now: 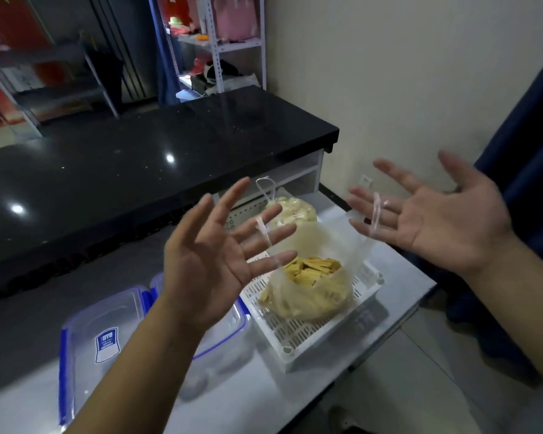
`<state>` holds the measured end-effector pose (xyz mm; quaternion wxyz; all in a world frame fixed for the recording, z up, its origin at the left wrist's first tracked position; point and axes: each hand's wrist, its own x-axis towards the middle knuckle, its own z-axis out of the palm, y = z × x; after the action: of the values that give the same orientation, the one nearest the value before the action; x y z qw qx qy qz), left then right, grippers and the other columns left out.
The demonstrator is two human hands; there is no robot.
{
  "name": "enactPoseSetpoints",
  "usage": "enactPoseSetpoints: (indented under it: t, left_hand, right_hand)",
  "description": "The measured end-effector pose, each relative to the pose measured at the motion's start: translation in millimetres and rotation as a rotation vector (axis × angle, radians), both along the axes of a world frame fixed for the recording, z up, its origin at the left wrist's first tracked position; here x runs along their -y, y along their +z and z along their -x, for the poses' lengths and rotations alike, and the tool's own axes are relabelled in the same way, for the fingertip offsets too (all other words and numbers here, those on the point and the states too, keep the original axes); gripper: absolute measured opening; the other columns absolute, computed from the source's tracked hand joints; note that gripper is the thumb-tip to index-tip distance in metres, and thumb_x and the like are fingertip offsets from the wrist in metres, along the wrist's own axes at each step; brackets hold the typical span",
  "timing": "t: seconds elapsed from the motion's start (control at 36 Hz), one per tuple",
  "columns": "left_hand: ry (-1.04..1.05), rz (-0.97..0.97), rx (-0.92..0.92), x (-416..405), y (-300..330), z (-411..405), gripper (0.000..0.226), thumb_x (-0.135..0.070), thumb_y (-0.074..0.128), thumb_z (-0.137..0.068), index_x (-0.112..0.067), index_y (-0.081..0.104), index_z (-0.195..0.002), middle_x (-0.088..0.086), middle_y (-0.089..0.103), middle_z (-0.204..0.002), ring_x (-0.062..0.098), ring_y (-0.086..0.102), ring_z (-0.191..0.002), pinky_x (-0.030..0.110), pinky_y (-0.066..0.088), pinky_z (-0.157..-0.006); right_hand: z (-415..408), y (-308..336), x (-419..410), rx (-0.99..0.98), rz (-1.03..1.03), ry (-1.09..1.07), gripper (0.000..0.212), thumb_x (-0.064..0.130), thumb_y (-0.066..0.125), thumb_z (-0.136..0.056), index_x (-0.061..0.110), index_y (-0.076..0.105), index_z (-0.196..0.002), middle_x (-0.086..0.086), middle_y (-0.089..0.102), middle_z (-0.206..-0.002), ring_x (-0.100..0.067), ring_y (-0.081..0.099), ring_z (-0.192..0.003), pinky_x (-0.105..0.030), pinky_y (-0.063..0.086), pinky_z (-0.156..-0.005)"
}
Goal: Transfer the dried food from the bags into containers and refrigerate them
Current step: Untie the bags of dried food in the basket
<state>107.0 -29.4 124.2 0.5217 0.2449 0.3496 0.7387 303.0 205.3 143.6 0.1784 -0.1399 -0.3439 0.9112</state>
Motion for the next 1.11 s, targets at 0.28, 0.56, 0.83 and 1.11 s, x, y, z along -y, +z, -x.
enactPoseSetpoints:
  t: [0.28,0.56,0.83,1.11]
  left_hand:
    - [-0.093,0.039,0.016,12,-18,-18,0.060,-0.055,0.049,-0.092,-0.031,0.046,-0.148,0.015,0.046,-0.152,0.047,0.049,-0.134,0.070,0.039,-0.103]
    - [0.037,-0.035,-0.098,15,-14,-27,0.071,-0.053,0.053,-0.094,-0.029,0.029,-0.156,0.018,0.032,-0.160,0.048,0.034,-0.143,0.074,0.029,-0.108]
    - [0.052,-0.008,0.037,4,-16,-46,0.072,-0.045,0.050,-0.100,-0.020,0.017,-0.159,0.020,0.016,-0.164,0.054,0.019,-0.145,0.078,0.010,-0.109]
    - [0.457,0.414,-0.550,16,-12,-25,0.076,-0.076,0.045,-0.086,-0.027,0.053,-0.143,0.021,0.066,-0.129,0.040,0.060,-0.124,0.049,0.052,-0.101]
  right_hand:
    - [-9,-3,-19,0.230,-0.181,0.160,0.073,0.071,0.044,-0.090,0.020,0.057,-0.141,-0.023,0.054,-0.143,-0.047,0.053,-0.128,-0.059,0.050,-0.094]
    - [8,-2,-56,0.088,-0.235,0.428,0.077,0.069,0.050,-0.086,0.026,0.044,-0.150,-0.023,0.045,-0.151,-0.049,0.044,-0.136,-0.066,0.041,-0.103]
    - [41,-17,-84,0.048,-0.028,0.816,0.076,0.067,0.042,-0.093,0.021,0.034,-0.154,-0.025,0.033,-0.156,-0.054,0.030,-0.141,-0.071,0.030,-0.108]
    - [64,-48,-178,0.267,-0.059,0.901,0.064,0.047,0.028,-0.109,0.020,0.003,-0.160,-0.038,0.009,-0.157,-0.063,0.010,-0.141,-0.079,0.003,-0.109]
